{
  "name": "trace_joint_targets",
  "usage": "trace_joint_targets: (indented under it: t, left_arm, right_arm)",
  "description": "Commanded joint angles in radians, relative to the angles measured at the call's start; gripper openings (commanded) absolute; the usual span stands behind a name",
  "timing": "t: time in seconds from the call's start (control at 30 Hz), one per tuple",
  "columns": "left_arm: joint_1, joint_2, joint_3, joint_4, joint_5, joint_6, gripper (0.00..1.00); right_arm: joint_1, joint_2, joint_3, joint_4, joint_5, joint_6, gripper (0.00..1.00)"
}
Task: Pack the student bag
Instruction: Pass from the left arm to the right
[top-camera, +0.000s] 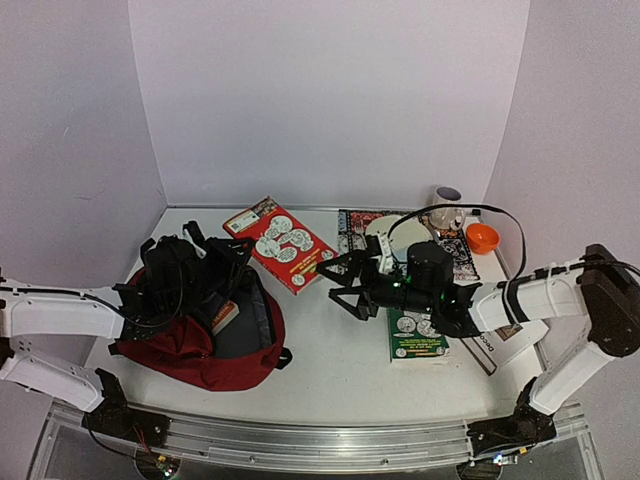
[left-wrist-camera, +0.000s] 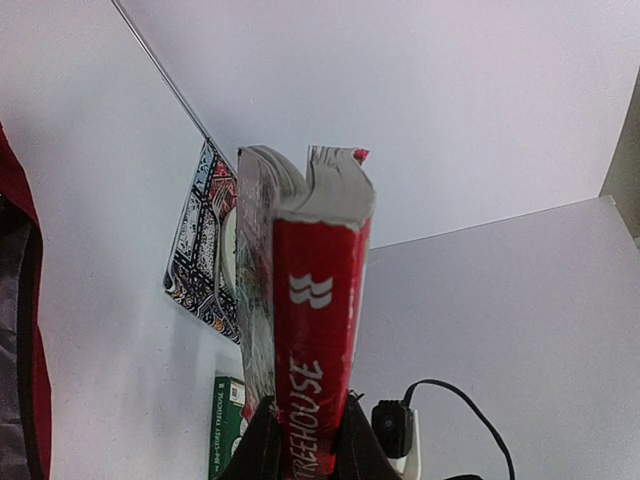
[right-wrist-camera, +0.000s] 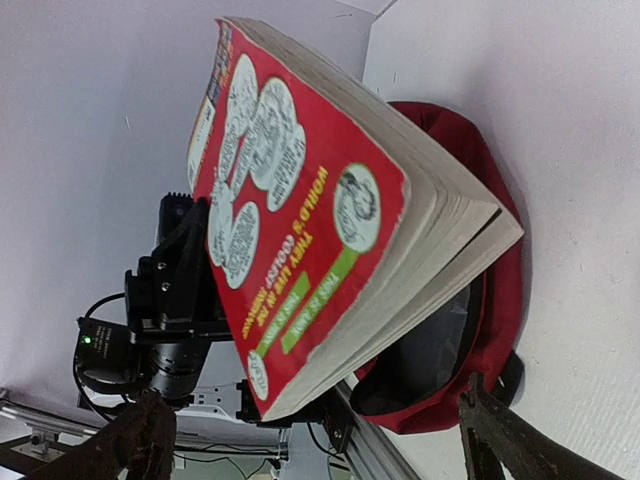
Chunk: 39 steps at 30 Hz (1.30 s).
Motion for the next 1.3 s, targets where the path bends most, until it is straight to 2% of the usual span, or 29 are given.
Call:
trace_joint_targets:
  t: [0.0, 0.17, 0.43, 0.7, 0.93, 1.13, 1.27]
  left_arm:
    - [0.005, 0.006, 0.091, 0.121, -0.012, -0.043, 0.00]
    - [0.005, 0.018, 0.098, 0.128, 0.018, -0.064, 0.00]
    - [0.004, -0.004, 0.054, 0.141, 0.064, -0.130, 0.00]
    - [0.003, -0.049, 0.011, 0.148, 0.109, -0.160, 0.00]
    - [0.003, -0.072, -0.017, 0.150, 0.121, -0.172, 0.00]
    - [0.003, -0.083, -0.034, 0.150, 0.127, -0.164, 0.00]
    - [0.003, -0.078, -0.047, 0.149, 0.136, -0.129, 0.09]
  right_arm:
    - [0.027, 0.074, 0.065, 0.177, 0.007, 0.069, 0.98]
    - [0.027, 0.133, 0.107, 0.278, -0.010, 0.080, 0.98]
    - [0.018, 0.146, 0.167, 0.306, 0.012, 0.050, 0.98]
    - [-0.018, 0.148, 0.206, 0.313, 0.032, 0.027, 0.90]
    - [-0.037, 0.140, 0.215, 0.313, 0.034, 0.001, 0.66]
    - [-0.040, 0.148, 0.221, 0.313, 0.014, -0.001, 0.29]
    - [-0.043, 0.141, 0.220, 0.315, -0.002, -0.010, 0.06]
